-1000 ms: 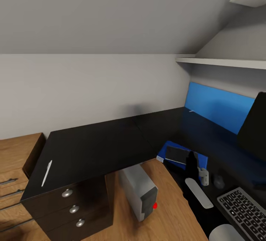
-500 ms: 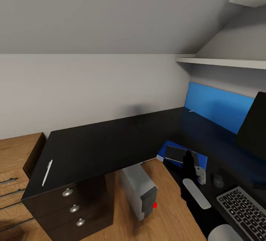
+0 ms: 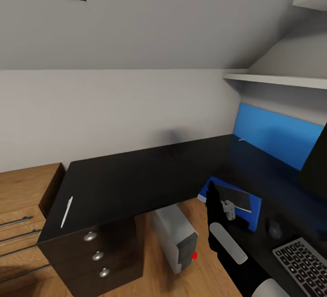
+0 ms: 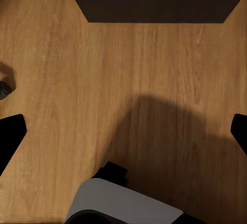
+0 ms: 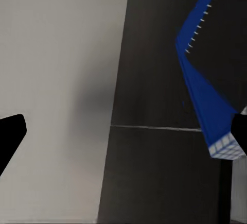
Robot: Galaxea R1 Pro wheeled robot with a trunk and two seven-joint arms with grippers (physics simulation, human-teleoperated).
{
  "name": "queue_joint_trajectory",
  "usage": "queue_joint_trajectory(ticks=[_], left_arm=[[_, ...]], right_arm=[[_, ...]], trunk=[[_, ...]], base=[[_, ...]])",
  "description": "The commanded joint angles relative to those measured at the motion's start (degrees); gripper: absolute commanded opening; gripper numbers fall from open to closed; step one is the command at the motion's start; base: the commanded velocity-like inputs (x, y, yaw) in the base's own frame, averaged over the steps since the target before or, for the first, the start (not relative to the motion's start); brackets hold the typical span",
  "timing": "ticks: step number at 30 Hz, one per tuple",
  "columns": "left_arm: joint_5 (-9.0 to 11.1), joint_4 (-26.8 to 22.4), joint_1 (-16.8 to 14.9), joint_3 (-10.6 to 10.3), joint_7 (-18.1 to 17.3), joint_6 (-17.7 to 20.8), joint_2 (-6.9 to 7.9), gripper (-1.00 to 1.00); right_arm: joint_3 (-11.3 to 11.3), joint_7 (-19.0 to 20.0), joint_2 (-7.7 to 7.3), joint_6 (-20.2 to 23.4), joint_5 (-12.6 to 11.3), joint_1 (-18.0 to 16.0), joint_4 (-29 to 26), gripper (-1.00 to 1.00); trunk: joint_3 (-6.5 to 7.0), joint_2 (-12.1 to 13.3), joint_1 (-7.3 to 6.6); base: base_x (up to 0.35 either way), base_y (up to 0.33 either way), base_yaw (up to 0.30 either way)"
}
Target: In the bedroom, organize the workspace by keeping the computer under the desk, ensuring the monitor is on the desk, placing the keyboard on the desk next to the monitor, placing the mouse on the desk next to the keyboard, moving the folder from the swivel chair onto the desk next to the mouse, stacking the notebook on top of the folder with the pen on top of the notebook, and positioning the swivel chair next to the desk.
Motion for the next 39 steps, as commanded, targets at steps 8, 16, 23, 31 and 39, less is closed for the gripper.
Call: queue_joint_trajectory(ticks=[8, 16, 23, 31, 39], left_arm=[[0.6, 0.0, 0.0, -0.2, 0.3, -0.2, 0.04, 1.00], [0.7, 0.1, 0.0, -0.2, 0.3, -0.1, 0.04, 1.00], [0.7, 0.1, 0.0, -0.2, 0.3, -0.1, 0.04, 1.00], [0.7, 0.1, 0.0, -0.2, 0.3, -0.1, 0.04, 1.00], [0.7, 0.4, 0.0, -0.2, 0.4, 0.0, 0.04, 1.00]], right_arm=[[1.1, -0.4, 0.75, -0.3, 0.2, 0.0, 0.0, 1.00], [4.2, -0.6, 2.13, -0.3, 0.5, 0.0, 0.3, 1.00], [5.4, -2.0, 4.64, -0.3, 4.6, 0.0, 2.2, 1.00], [5.4, -5.0, 7.20, -0.3, 14.5, 0.0, 4.3, 1.00], [5.4, -6.1, 9.59, -0.2, 18.8, 0.0, 8.0, 1.00]], trunk=[[1.39, 3.2, -1.76], [2.83, 6.4, -3.52], [4.23, 9.2, -5.06], [5.84, 12.4, -6.81], [6.01, 12.4, -6.81]], base=[[0.000, 0.000, 0.238], [0.000, 0.000, 0.249], [0.000, 0.000, 0.254], [0.000, 0.000, 0.264], [0.000, 0.000, 0.270]])
